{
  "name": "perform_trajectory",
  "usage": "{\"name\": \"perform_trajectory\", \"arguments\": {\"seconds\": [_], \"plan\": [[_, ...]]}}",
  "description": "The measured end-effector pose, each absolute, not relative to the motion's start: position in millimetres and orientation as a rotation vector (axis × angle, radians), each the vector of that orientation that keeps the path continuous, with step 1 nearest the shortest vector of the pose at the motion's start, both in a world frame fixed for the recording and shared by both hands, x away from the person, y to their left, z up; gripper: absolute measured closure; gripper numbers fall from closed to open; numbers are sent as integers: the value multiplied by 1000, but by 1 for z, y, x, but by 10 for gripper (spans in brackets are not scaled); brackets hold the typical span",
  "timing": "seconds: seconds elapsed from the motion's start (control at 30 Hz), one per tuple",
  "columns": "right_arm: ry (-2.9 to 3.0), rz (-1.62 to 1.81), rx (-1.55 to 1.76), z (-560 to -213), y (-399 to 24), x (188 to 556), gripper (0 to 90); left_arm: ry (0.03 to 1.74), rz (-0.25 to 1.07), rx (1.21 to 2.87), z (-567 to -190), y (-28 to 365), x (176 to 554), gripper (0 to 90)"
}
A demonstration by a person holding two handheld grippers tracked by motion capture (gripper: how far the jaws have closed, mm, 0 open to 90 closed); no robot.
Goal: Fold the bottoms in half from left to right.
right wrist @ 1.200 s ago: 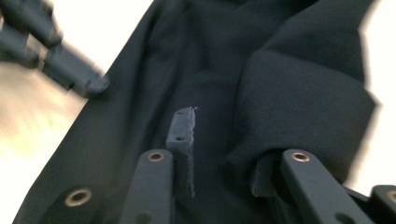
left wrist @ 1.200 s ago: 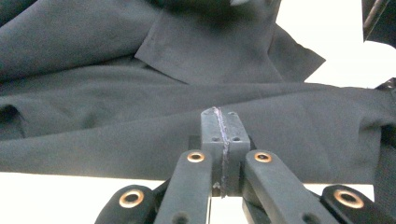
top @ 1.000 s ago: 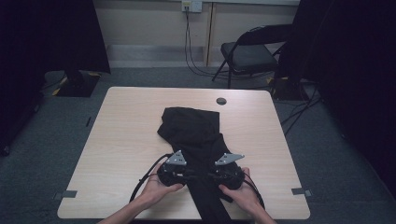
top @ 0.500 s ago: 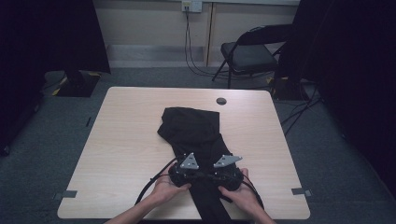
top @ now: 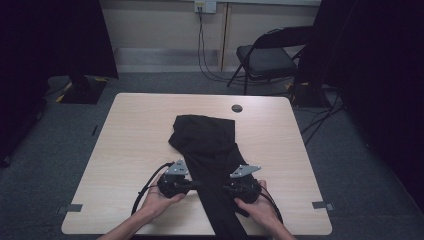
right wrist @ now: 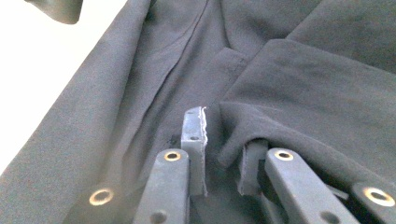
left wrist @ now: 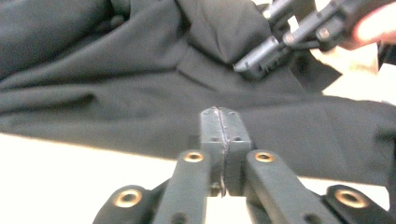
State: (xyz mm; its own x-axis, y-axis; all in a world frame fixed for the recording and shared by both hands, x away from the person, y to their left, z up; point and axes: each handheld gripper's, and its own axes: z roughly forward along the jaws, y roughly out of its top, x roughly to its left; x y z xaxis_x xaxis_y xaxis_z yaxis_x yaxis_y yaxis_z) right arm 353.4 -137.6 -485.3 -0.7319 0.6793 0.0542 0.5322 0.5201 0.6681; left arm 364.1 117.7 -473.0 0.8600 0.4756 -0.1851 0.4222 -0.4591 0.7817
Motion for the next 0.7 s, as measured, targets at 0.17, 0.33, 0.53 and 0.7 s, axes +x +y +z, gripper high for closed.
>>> {"name": "perform_trajectory", "arguments": {"seconds": [0.17,0.33,0.53,0.7], "plan": [[2547,1013,1031,-485,-138,353,760,583,102,2162,-478,88,368,632],[2546,1008,1019,-485,-138,353,760,528,111,2239,-489,70,365,500],[2549,1013,1025,-486,-138,353,761,444,196,2269,-495,59,357,470],[2547,1007,1019,-486,-138,353,762,411,144,2253,-496,57,351,881]]}}
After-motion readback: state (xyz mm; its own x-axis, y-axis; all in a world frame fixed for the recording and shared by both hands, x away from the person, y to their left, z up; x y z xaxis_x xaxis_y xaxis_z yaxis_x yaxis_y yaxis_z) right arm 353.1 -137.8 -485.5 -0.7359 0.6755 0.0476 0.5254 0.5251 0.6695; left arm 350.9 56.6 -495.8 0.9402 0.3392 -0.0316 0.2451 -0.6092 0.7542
